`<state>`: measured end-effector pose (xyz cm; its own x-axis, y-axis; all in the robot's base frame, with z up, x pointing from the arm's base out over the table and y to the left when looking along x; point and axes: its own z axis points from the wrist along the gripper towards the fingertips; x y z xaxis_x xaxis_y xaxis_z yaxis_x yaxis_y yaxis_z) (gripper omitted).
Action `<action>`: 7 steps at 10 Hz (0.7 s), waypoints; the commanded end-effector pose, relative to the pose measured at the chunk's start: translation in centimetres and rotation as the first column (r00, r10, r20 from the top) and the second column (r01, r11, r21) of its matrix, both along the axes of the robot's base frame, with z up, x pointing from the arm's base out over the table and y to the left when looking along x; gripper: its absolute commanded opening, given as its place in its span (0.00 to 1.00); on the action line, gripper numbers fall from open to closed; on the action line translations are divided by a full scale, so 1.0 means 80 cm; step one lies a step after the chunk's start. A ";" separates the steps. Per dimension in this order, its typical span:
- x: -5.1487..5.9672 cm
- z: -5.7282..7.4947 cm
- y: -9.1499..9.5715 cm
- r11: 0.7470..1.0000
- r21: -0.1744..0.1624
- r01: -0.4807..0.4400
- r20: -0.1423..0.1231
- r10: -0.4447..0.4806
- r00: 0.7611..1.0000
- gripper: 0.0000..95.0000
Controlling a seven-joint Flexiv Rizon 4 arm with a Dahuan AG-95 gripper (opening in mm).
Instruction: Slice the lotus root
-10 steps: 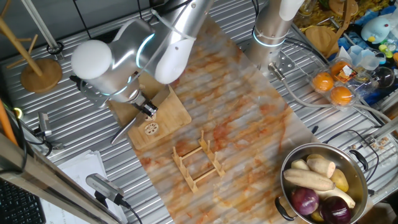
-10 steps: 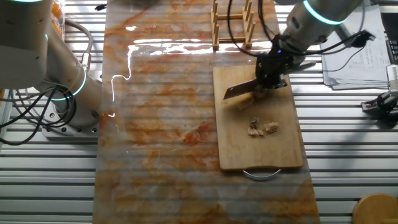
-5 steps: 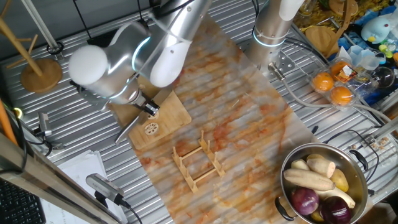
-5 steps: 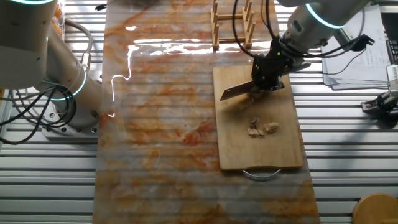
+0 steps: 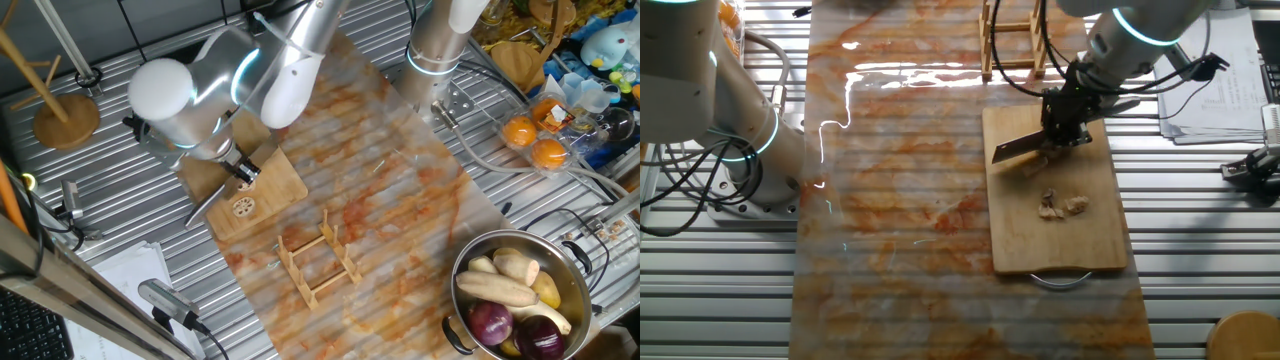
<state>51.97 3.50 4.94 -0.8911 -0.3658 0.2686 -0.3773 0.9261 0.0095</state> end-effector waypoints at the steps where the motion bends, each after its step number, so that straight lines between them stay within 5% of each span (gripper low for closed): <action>1: -0.008 -0.050 0.002 0.999 -0.035 -0.021 -0.022 0.021 1.000 0.00; 5: -0.012 -0.046 -0.001 0.999 -0.031 -0.013 0.013 0.014 1.000 0.00; 7: -0.008 -0.027 -0.005 0.999 -0.011 -0.037 0.061 0.037 0.997 0.00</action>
